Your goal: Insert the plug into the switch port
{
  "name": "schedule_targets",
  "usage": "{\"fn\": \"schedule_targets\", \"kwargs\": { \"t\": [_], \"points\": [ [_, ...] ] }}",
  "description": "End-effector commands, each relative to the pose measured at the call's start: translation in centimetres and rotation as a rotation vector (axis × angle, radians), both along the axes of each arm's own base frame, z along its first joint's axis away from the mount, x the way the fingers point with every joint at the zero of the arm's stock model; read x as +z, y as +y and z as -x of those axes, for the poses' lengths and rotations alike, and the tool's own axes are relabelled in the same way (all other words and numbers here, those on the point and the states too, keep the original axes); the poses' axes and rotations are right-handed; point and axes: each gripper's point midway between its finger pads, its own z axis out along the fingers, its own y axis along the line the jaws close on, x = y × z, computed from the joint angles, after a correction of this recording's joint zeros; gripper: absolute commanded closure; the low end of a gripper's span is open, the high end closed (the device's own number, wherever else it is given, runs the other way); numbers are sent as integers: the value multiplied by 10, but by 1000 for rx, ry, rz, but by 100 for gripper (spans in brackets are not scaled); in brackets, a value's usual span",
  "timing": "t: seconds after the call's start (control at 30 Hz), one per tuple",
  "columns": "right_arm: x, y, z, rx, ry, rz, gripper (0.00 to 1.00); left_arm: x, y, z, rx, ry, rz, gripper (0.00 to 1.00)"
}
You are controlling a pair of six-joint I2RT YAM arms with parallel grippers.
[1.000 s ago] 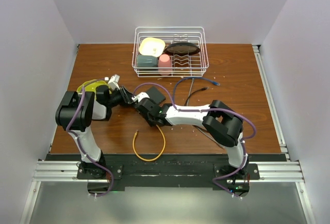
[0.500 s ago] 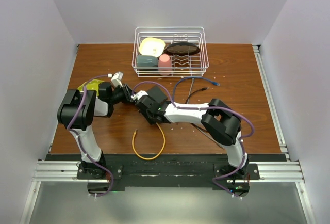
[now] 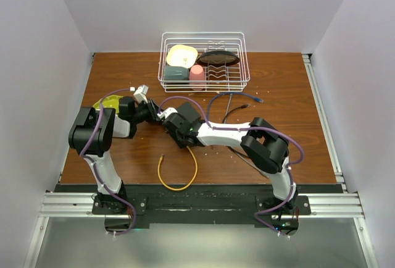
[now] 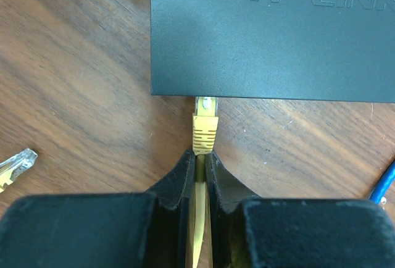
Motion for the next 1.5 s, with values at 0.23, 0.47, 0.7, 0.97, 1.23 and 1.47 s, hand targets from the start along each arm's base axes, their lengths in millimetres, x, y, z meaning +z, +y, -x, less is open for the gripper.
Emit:
{"fn": "schedule_targets", "kwargs": {
  "t": [0.23,0.47,0.7,0.97,1.23,1.47],
  "points": [
    [-2,9,-10,-48,-27,-116,84,-38,4,55,28,306,-140,62],
    [4,-5,3,-67,-6,-74,63,-40,23,46,116,304,-205,46],
    [18,-13,19,-56,16,-62,38,-20,49,25,220,252,-296,31],
    [73,-36,21,-100,-74,-134,13,54,51,16,252,47,-267,19],
    [84,-70,4,-219,-143,-68,10,103,37,22,201,-61,-180,18],
    [58,-109,-14,-304,-61,-62,15,132,8,26,105,-150,-204,18]
  ]
}}
